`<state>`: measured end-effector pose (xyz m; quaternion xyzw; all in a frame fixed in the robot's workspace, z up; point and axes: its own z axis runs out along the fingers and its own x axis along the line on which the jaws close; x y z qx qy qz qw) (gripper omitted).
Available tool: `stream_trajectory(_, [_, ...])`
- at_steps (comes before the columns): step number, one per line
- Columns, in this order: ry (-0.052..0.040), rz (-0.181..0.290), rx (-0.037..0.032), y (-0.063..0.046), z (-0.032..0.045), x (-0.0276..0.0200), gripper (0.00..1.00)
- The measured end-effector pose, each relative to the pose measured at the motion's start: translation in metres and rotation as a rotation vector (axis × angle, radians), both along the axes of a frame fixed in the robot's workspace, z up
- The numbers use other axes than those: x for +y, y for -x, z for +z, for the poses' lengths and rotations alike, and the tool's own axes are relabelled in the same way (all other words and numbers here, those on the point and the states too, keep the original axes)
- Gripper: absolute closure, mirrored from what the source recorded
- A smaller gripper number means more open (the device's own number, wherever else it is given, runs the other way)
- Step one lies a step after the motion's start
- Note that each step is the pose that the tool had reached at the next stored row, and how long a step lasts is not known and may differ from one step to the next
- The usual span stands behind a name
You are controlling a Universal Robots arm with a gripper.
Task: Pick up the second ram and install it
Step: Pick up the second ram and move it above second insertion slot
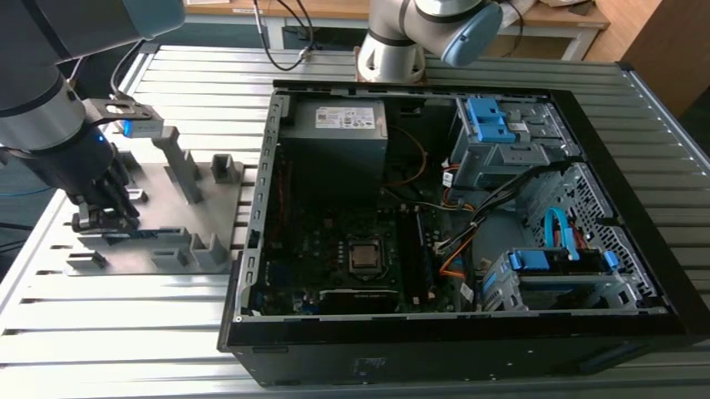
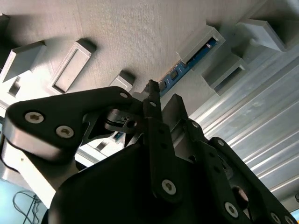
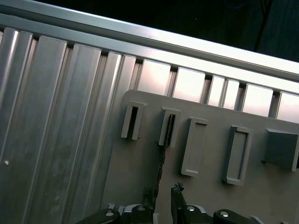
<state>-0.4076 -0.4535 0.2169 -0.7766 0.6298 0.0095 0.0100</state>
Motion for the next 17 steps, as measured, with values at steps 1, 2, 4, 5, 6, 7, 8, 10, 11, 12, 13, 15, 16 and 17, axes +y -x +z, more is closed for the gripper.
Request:
stream_trajectory(1, [0.0,-0.001,0.0,0.0,0.0,0.0,0.7])
stream_trajectory(2, [0.0001,-0.008,0.0,0.0,-0.0001,0.0,0.7])
stream_trajectory(4, [0.0,-0.044,-0.0002,0.0,-0.0012,0.0,0.7])
stream_trajectory(5, [0.0001,-0.062,0.0,0.0,-0.0018,0.0,0.7])
stream_trajectory(6, [0.0001,-0.08,0.0,0.0,-0.003,0.0,0.7])
stream_trajectory(7, [0.0002,-0.099,0.0001,0.0,-0.0046,0.0,0.7])
stream_trajectory(8, [0.0002,-0.117,0.0,0.0,-0.0063,0.0,0.7])
stream_trajectory(10, [0.0002,-0.152,0.0,0.0,-0.0099,0.0,0.7])
stream_trajectory(11, [0.0003,-0.169,0.0001,0.0,-0.0116,0.0,0.7])
stream_trajectory(12, [0.0003,-0.181,0.0002,0.0,-0.0133,0.0,0.7])
stream_trajectory(13, [0.0003,-0.186,0.0001,0.0,-0.0153,0.0,0.7])
stream_trajectory(15, [0.0002,-0.191,0.0,0.0,-0.0189,0.0,0.7])
stream_trajectory(16, [0.0002,-0.191,0.0,0.0,-0.0207,-0.0001,0.7])
stream_trajectory(17, [0.0002,-0.191,0.0,0.0,-0.0221,-0.0001,0.7])
